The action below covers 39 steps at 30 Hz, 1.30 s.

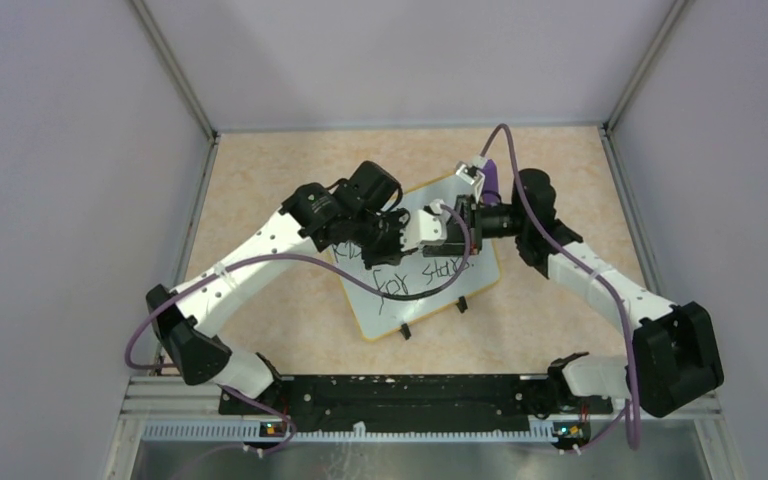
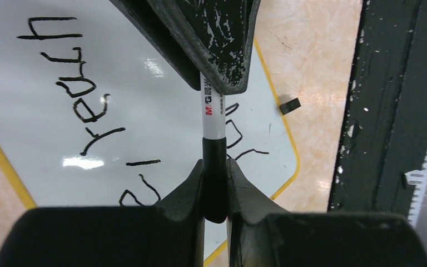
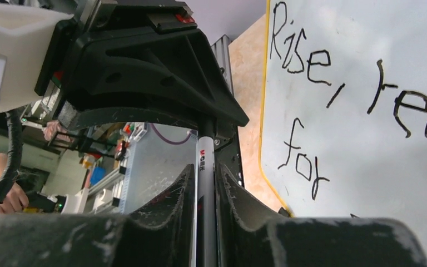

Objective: Write a sentence on the whiteboard
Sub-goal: Pass from the right arm to the left, then pass from the left arm to the right

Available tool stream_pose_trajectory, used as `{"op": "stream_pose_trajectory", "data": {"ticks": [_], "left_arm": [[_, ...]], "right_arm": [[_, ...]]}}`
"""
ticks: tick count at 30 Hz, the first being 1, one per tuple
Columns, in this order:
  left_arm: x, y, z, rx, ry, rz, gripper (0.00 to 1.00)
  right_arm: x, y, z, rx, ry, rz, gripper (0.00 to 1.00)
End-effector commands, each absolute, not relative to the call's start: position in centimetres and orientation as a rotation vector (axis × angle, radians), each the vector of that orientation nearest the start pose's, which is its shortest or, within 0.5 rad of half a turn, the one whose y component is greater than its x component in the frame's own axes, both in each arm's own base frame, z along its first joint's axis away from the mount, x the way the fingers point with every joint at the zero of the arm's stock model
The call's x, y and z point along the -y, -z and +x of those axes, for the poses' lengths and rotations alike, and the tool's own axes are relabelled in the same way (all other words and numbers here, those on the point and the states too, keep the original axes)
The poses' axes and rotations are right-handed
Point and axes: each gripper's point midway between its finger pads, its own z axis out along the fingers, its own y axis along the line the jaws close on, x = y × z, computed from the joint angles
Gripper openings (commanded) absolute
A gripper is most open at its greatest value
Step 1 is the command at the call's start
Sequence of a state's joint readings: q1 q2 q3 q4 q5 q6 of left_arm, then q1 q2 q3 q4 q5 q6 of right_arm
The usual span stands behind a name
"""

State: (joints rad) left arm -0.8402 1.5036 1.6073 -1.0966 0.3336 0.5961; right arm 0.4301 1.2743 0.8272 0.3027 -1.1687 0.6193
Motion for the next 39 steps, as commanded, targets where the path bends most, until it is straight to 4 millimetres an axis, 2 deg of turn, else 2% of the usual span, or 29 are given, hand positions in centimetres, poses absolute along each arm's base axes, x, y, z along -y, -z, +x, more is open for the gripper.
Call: {"op": "stream_pose_trajectory", "data": {"ticks": [1,5,7,11,14,18,21,27,32,34,38,39], "left_arm": [[30.8,-27.5,21.5,-1.499,0.477,1.773,0.00],[29.0,-27.5,20.9,-1.424,0.401,1.837,0.00],[28.3,-27.4,20.4,-1.373,0.365,1.894,0.00],[27.6,-27.5,19.5,-1.245,0.270,2.000,0.00],[27.6,-27.1,18.9,-1.159,0.213,2.081,0.00],[27.2,-25.8,18.4,-1.061,0.111,2.201,0.00],[27.4,-25.7,18.6,-1.019,0.044,2.234,0.00],[28.2,-25.8,18.6,-0.991,0.017,2.251,0.00],[28.4,-25.3,18.2,-0.981,0.017,2.265,0.00],[28.4,-25.3,18.3,-0.987,0.014,2.260,0.00],[28.3,-25.3,18.8,-1.024,-0.012,2.226,0.00],[28.3,-25.4,19.0,-1.039,-0.017,2.210,0.00]], "right_arm": [[-27.5,-28.8,20.1,-1.730,-1.622,-0.935,0.27],[-25.8,-29.9,19.7,-1.761,-1.541,-0.968,0.54],[-24.9,-30.4,19.7,-1.776,-1.498,-0.972,0.63],[-24.2,-30.6,18.9,-1.801,-1.447,-0.995,0.65],[-24.7,-29.9,17.8,-1.837,-1.430,-1.055,0.61],[-25.9,-28.0,15.8,-1.944,-1.420,-1.160,0.58],[-26.3,-26.8,15.5,-1.997,-1.403,-1.182,0.56],[-27.6,-25.7,14.1,-2.024,-1.435,-1.254,0.53],[-28.4,-25.4,14.0,-2.040,-1.453,-1.263,0.46],[-28.5,-25.6,14.1,-2.034,-1.459,-1.263,0.38],[-28.5,-25.5,14.1,-2.049,-1.467,-1.253,0.00],[-28.5,-25.5,14.0,-2.048,-1.470,-1.255,0.00]]}}
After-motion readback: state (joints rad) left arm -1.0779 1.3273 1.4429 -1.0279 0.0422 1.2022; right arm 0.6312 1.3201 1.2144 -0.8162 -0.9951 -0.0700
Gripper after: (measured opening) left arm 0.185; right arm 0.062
